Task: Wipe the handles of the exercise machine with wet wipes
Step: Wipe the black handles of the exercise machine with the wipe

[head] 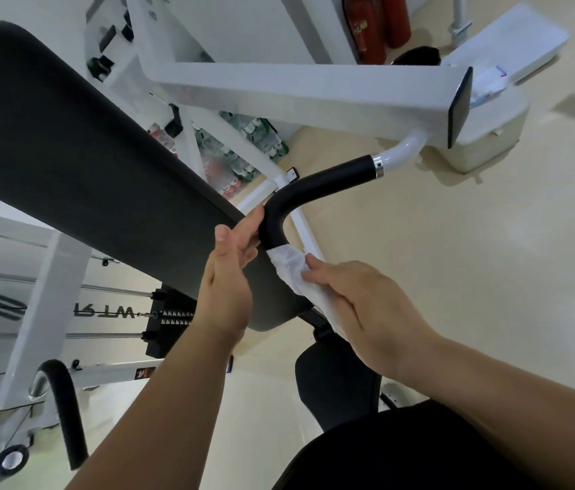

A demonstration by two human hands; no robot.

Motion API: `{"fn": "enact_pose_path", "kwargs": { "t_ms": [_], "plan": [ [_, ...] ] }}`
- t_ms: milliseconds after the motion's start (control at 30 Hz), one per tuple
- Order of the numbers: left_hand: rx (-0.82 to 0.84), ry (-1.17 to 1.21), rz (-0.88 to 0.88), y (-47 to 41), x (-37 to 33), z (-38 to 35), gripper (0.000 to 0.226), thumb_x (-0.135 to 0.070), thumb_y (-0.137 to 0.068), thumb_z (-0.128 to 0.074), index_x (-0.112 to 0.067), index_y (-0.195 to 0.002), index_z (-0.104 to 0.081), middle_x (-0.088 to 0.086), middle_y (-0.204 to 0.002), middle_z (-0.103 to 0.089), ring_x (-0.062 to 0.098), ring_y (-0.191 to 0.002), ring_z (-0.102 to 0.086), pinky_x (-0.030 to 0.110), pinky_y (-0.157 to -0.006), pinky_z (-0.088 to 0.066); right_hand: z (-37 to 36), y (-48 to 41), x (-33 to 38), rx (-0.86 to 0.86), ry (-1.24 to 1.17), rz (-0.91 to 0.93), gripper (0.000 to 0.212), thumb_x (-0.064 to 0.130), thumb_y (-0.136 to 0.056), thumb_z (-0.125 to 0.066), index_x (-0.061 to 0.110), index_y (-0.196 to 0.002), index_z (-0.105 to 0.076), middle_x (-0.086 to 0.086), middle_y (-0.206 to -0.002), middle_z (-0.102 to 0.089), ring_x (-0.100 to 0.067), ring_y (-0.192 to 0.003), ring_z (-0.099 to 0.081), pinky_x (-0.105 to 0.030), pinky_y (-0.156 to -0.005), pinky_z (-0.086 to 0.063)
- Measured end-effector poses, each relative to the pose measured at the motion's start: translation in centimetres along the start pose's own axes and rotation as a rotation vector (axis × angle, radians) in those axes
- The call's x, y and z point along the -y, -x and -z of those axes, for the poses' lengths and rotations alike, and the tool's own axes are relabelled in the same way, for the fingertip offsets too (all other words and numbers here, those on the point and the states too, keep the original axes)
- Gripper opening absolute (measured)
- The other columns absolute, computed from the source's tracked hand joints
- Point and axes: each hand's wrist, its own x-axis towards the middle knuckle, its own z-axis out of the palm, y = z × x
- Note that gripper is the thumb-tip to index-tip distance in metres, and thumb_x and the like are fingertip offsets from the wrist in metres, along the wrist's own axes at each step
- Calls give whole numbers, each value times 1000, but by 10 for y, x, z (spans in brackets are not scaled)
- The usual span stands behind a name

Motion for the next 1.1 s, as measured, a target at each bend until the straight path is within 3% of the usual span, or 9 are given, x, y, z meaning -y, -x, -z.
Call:
{"fn": "enact_pose_path", "kwargs": {
  "t_ms": [67,133,333,500,567,633,800,967,1100],
  "plan": [
    [-6,4,-3,-1,0,1,77,-78,-87,-5,-47,-140,-52,-16,-140,-60,8,-135,-50,49,-121,-25,3,0,-6,-29,21,79,33,28,-102,-42,23,-121,-69,20,-93,-68,-5,-77,-51,-17,-70,-41],
    [-6,4,-12,-1,-1,1,76,-76,-88,-6,-45,-140,-53,-15,-138,-62,8,-133,-51,48,-120,-27,2,2,-14,-43,27,83,33,26,-98,-51,24,-126,-67,9,-107,-73,-7,-86,-52,-18,-79,-42],
    [-14,8,17,-1,-6,0,74,-73,-90,-7,-45,-137,-56,-13,-133,-66,7,-131,-53,43,-120,-28,-18,-18,-3,25,120,42,61,34,-96,-60,22,-152,-39,9,-93,-59,-6,-84,-44,-22,-79,-41],
    [-41,76,40,-2,-12,-1,73,-66,-94,-11,-34,-135,-62,-8,-124,-72,10,-125,-60,42,-117,-32,-16,-55,13,-158,150,45,38,37,-99,-51,16,-126,-67,-5,-95,-72,-23,-87,-64,-41,-78,-52],
    [-37,77,37,-1,-12,-2,74,-67,-93,-12,-32,-136,-61,-7,-124,-72,11,-125,-60,43,-117,-33,-15,-54,12,-155,108,33,36,36,-96,-57,17,-125,-68,-1,-94,-71,-19,-87,-63,-32,-79,-51],
    [-30,51,39,-1,-12,-2,74,-69,-92,-11,-36,-137,-60,-9,-127,-70,9,-127,-58,43,-118,-33,-14,-39,10,-84,97,18,46,36,-94,-63,21,-138,-58,13,-85,-60,-6,-77,-53,-10,-71,-41],
    [-51,17,11,1,-10,-2,69,-61,-96,-10,-35,-139,-58,-10,-129,-69,4,-126,-57,39,-117,-34,-10,-3,-2,39,78,-79,70,39,-95,-62,40,-152,-21,15,-88,-54,-4,-70,-49,-15,-67,-35],
    [-37,-35,6,1,-12,0,68,-64,-95,-11,-39,-140,-55,-9,-132,-67,4,-127,-56,41,-118,-34,-11,-3,-5,-148,89,-15,34,34,-86,-74,26,-117,-64,16,-91,-66,-1,-79,-58,-6,-71,-41],
    [-20,-83,8,1,-12,3,72,-75,-86,-13,-46,-140,-53,-11,-134,-65,5,-127,-55,45,-117,-34,-15,-22,-1,-164,94,37,40,29,-84,-74,23,-123,-68,7,-102,-65,-8,-85,-58,-16,-75,-47]
  ]
}}
